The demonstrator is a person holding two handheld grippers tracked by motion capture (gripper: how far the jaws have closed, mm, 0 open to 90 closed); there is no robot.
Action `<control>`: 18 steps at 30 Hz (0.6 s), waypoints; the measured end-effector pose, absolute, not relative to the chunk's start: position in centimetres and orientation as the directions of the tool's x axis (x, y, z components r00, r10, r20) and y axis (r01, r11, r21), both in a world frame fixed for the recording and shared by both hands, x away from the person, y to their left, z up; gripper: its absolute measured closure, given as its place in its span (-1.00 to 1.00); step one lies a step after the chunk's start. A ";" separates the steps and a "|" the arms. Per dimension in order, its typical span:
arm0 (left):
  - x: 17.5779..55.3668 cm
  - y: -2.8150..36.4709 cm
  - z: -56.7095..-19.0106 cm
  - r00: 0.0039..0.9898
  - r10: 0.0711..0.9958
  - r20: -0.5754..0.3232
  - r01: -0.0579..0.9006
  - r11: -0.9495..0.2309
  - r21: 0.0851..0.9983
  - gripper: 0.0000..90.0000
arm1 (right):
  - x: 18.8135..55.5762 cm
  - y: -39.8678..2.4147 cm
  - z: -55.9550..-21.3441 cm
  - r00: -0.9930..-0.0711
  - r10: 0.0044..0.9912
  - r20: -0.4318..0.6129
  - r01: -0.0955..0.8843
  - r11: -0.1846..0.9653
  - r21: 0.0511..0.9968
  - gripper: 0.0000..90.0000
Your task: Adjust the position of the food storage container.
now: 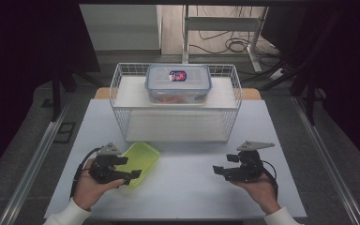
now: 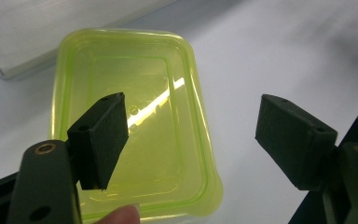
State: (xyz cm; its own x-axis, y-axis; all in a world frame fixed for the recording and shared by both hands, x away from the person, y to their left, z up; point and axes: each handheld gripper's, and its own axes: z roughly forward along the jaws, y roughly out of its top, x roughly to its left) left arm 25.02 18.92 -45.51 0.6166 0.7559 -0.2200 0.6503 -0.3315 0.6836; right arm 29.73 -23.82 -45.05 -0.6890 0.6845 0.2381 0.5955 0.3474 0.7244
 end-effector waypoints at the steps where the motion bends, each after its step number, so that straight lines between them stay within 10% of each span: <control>1: 25.1 19.0 -45.4 0.614 0.759 -0.217 0.649 -0.329 0.686 -0.45 | 29.8 -23.8 -45.0 -0.689 0.684 0.240 0.595 0.345 0.726 -0.54; 18: 29.9 21.2 -44.5 0.547 0.824 -0.147 0.682 -0.336 0.650 -0.25 | 29.8 -24.9 -45.2 -0.656 0.703 0.273 0.627 0.308 0.716 -0.55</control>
